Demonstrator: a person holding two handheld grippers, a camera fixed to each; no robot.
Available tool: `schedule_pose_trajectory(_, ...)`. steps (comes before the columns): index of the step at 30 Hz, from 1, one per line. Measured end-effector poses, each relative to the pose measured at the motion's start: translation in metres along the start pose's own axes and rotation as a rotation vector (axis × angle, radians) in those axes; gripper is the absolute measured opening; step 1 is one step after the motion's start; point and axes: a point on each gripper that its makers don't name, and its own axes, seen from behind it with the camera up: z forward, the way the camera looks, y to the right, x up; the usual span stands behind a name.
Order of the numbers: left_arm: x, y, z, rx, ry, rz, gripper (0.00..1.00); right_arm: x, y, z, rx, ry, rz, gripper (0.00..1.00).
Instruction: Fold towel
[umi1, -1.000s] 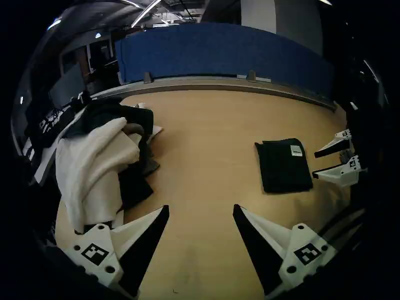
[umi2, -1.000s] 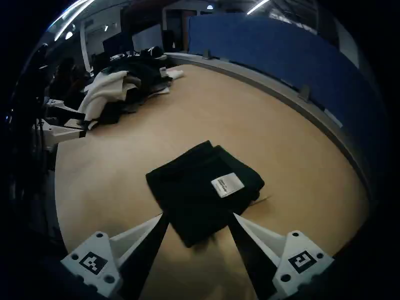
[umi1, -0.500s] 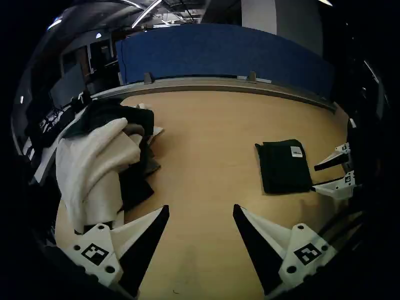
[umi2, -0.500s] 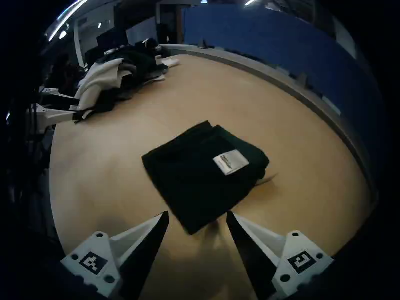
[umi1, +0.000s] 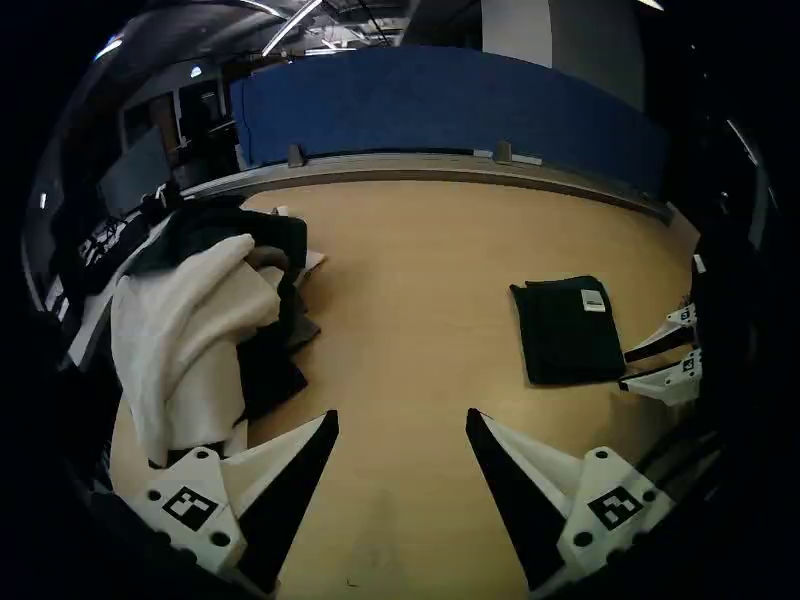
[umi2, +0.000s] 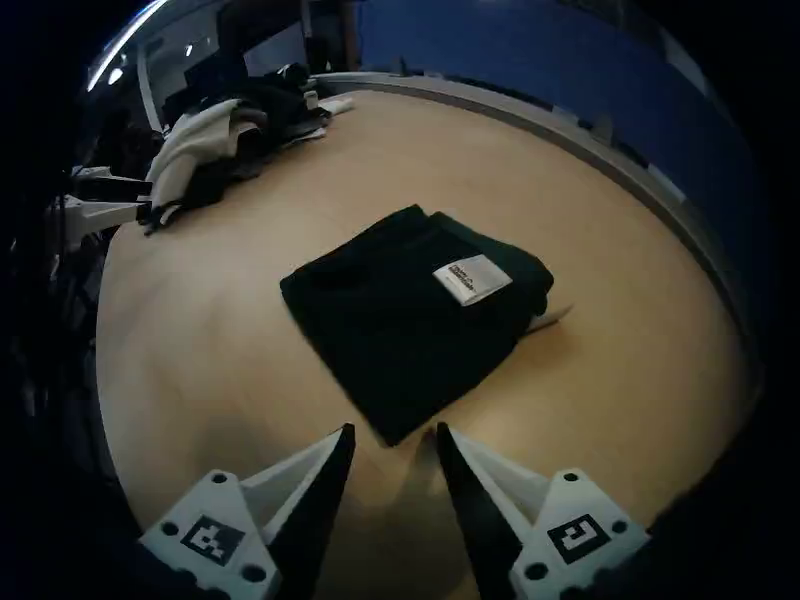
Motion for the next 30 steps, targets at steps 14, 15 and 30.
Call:
schedule_pose_trajectory(14,-0.001,-0.003,-0.001,0.004,0.0,0.001,0.95,-0.001,-0.002,0.003,0.011,-0.007,0.036,0.08)
schedule_pose_trajectory(15,-0.001,-0.003,-0.001,0.004,0.001,0.001,0.95,-0.001,-0.002,0.003,0.012,-0.006,0.037,0.07)
schedule_pose_trajectory(30,0.003,-0.002,-0.004,0.004,0.006,0.008,0.95,0.026,0.003,-0.012,0.007,0.054,0.013,0.05)
